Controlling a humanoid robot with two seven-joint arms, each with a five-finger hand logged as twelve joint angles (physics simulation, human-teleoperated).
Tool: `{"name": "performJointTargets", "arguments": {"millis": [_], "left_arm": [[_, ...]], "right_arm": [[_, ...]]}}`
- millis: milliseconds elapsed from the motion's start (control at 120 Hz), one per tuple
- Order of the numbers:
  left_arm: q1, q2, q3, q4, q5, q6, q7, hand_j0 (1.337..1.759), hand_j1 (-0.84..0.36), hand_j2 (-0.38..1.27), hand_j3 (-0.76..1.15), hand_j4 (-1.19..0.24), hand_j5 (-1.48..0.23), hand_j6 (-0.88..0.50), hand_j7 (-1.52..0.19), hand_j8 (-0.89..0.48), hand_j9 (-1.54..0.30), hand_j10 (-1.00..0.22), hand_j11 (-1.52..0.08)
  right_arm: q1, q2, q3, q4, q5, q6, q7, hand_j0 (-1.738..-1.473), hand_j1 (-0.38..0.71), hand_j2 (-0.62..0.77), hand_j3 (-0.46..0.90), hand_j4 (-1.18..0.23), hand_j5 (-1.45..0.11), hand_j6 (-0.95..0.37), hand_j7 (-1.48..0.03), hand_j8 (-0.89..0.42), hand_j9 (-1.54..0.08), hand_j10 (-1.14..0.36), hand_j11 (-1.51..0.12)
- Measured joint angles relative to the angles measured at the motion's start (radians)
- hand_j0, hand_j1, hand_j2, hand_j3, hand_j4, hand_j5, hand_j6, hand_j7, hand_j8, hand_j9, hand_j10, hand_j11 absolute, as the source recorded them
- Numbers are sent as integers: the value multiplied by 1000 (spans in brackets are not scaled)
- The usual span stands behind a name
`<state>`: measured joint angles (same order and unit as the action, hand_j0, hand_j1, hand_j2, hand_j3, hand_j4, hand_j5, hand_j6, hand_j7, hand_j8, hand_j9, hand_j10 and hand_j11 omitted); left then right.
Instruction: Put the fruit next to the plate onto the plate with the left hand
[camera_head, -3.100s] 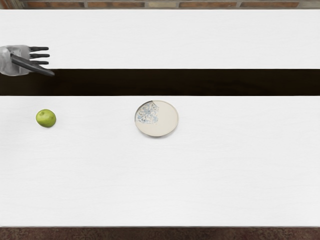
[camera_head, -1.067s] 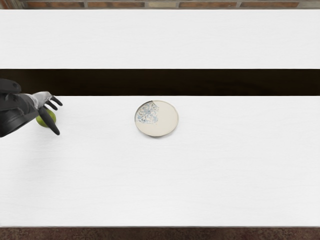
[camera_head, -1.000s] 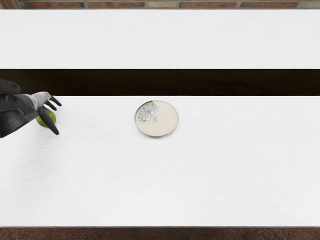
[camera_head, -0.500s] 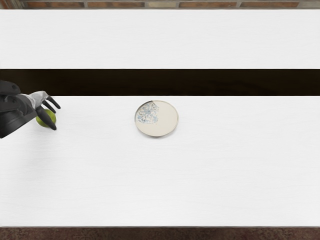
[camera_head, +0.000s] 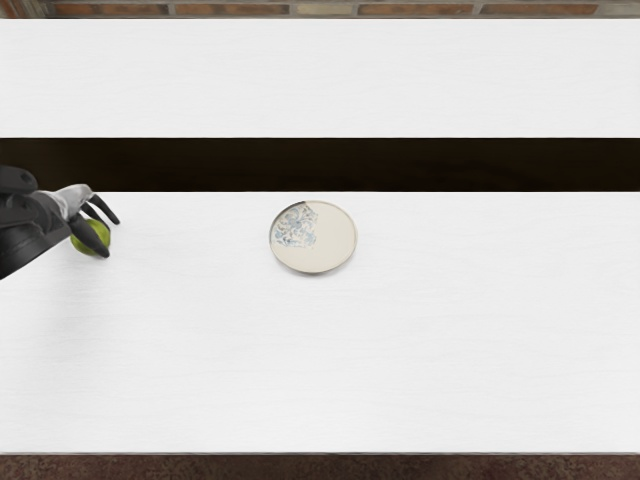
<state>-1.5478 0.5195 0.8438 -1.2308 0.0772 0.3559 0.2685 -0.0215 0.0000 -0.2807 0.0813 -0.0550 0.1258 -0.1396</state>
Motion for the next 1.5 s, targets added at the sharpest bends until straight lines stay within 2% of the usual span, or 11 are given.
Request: {"name": "performJointTargets", "arguments": {"millis": [308,450,825,942,950,1267,1317,1325,1342,1358,1500], "left_arm": [[-7,2,-54,-6,-16,-5,3,1655,-291,97,0,-594,-787,-522,-782,-426,-795,-552,-791],[-41,-12,-58,-11,-29,-10,4,1655,-288,93,0,-594,-795,-523,-787,-428,-796,-553,-796],[-133,-181,-60,-16,-110,-14,7,1656,-298,134,0,-592,-805,-520,-790,-427,-801,-555,-796],[-162,-239,-60,-16,-146,-14,7,1657,-312,239,0,-590,-808,-529,-792,-435,-798,-569,-791],[-166,-245,-60,-16,-150,-14,7,1656,-289,178,0,-586,-814,-527,-797,-426,-803,-568,-795],[-233,-400,-60,-16,-237,-12,8,1658,-332,383,0,-582,-819,-549,-795,-436,-798,-581,-783],[-243,-424,-60,-16,-250,-9,7,1658,-309,338,0,-583,-816,-560,-792,-448,-797,-584,-782],[-243,-427,-60,-16,-252,-10,7,1658,-326,407,0,-580,-820,-560,-794,-448,-799,-585,-783],[-247,-436,-60,-16,-256,-9,8,1658,-311,345,0,-579,-820,-564,-794,-440,-798,-581,-782],[-249,-440,-60,-16,-260,-8,7,1658,-323,391,0,-577,-824,-565,-796,-442,-799,-584,-783],[-255,-482,-60,-14,-280,-5,8,1658,-312,337,0,-578,-821,-569,-796,-445,-800,-585,-785]], "right_arm": [[0,0,0,0,1,0,0,-1658,-349,0,0,0,0,0,0,0,0,0,0],[0,0,0,0,0,0,0,-1658,-349,0,0,0,0,0,0,0,0,0,0],[0,0,0,0,0,0,0,-1658,-349,0,0,0,0,0,0,0,0,0,0],[0,0,0,0,0,0,0,-1658,-349,0,0,0,0,0,0,0,0,0,0],[0,0,0,0,0,0,0,-1658,-349,0,0,0,0,0,0,0,0,0,0],[0,0,0,0,0,0,0,-1658,-349,0,0,0,0,0,0,0,0,0,0],[0,0,0,0,0,0,0,-1658,-349,0,0,0,0,0,0,0,0,0,0],[0,0,0,0,0,0,0,-1658,-349,0,0,0,0,0,0,0,0,0,0],[0,0,0,0,0,0,0,-1658,-349,0,0,0,0,0,0,0,0,0,0],[0,0,0,0,0,0,0,-1658,-349,0,0,0,0,0,0,0,0,0,0],[0,0,0,0,0,0,0,-1658,-349,0,0,0,0,0,0,0,0,0,0]]}}
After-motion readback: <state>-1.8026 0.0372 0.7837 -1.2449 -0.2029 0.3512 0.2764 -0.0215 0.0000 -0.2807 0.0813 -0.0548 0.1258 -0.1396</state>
